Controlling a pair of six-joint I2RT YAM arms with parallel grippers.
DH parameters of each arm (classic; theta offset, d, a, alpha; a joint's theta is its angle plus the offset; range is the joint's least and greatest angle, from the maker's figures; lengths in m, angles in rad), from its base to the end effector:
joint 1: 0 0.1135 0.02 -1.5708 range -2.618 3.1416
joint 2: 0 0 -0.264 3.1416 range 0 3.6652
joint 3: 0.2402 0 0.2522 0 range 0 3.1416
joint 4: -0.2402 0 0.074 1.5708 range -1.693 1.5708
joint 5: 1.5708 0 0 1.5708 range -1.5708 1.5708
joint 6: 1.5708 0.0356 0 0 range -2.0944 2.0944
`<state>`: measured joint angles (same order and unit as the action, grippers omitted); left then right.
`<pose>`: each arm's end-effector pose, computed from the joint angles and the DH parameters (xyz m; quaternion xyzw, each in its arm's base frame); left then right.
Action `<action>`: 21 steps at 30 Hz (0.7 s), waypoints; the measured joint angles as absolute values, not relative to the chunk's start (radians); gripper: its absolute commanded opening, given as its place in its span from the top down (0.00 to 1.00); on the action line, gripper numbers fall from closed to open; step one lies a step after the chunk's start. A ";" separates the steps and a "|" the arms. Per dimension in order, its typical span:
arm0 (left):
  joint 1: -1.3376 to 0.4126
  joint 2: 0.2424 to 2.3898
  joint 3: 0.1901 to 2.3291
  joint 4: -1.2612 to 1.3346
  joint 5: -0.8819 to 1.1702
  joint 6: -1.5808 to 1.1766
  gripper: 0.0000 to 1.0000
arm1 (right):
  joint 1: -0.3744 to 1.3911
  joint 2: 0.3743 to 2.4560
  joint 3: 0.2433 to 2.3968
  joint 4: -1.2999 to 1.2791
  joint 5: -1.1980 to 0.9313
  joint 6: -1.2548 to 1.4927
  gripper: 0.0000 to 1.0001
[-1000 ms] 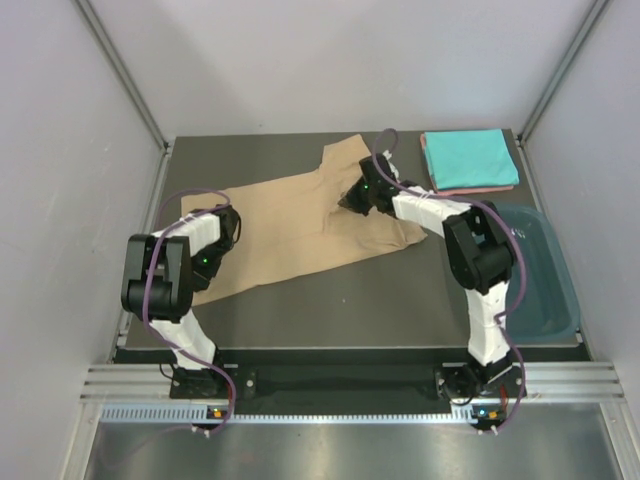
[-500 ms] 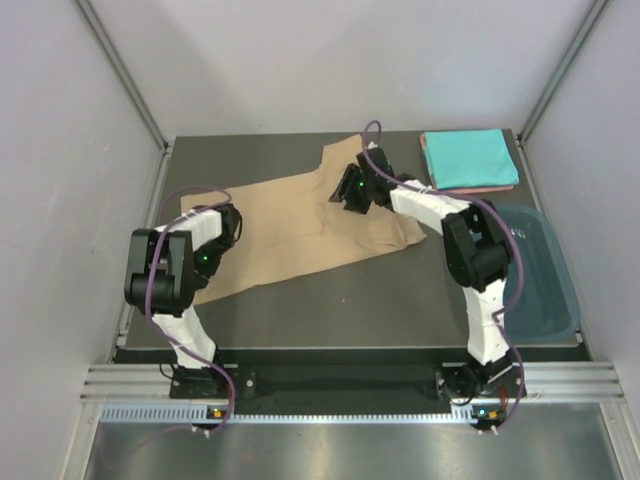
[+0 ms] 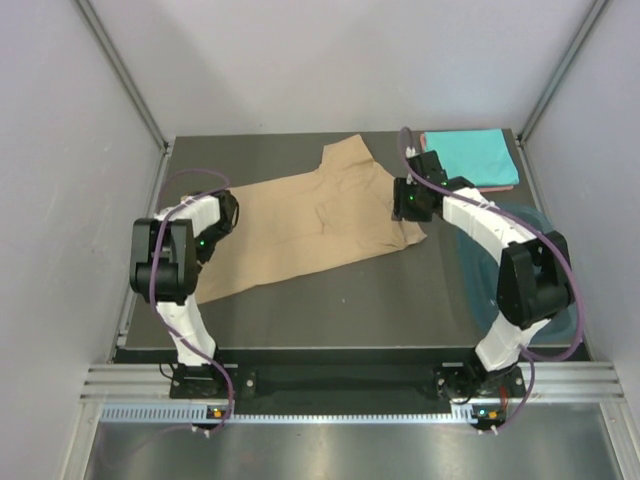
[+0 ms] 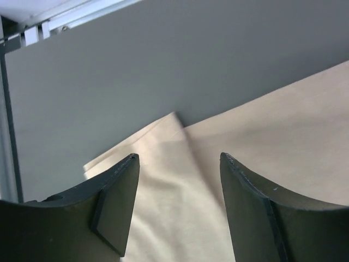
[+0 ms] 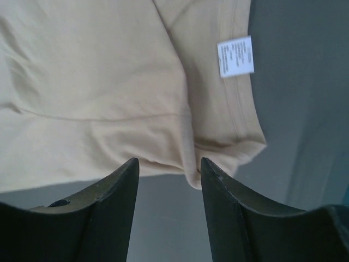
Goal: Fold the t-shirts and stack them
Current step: Fold the tshirt
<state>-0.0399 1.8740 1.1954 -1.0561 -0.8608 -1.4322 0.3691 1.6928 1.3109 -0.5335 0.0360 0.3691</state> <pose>0.3121 0.0146 0.1625 -0.5546 0.7169 0.3581 0.2240 0.3442 0.1318 0.2530 0.0058 0.9466 0.1002 0.3063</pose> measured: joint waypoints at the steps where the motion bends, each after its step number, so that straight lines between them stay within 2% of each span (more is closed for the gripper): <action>1: -0.037 1.893 1.221 -1.060 -0.867 -1.431 0.34 | 0.357 1.693 1.287 -0.539 0.021 0.334 0.49; 8: -0.010 1.920 1.261 -1.089 -0.871 -1.420 0.35 | 0.318 1.688 1.237 -0.561 -0.075 0.175 0.44; 9: -0.008 1.910 1.261 -1.083 -0.851 -1.399 0.39 | 0.311 1.688 1.237 -0.561 -0.093 0.154 0.41; 12: -0.012 1.863 1.262 -1.032 -0.760 -1.278 0.39 | 0.289 1.689 1.240 -0.566 -0.139 0.103 0.38; 17: -0.094 1.797 1.261 -0.984 -0.685 -1.185 0.38 | 0.276 1.717 1.282 -0.577 -0.178 0.040 0.37; 21: -0.165 1.743 1.213 -0.915 -0.581 -1.143 0.42 | 0.276 1.729 1.291 -0.584 -0.197 0.001 0.37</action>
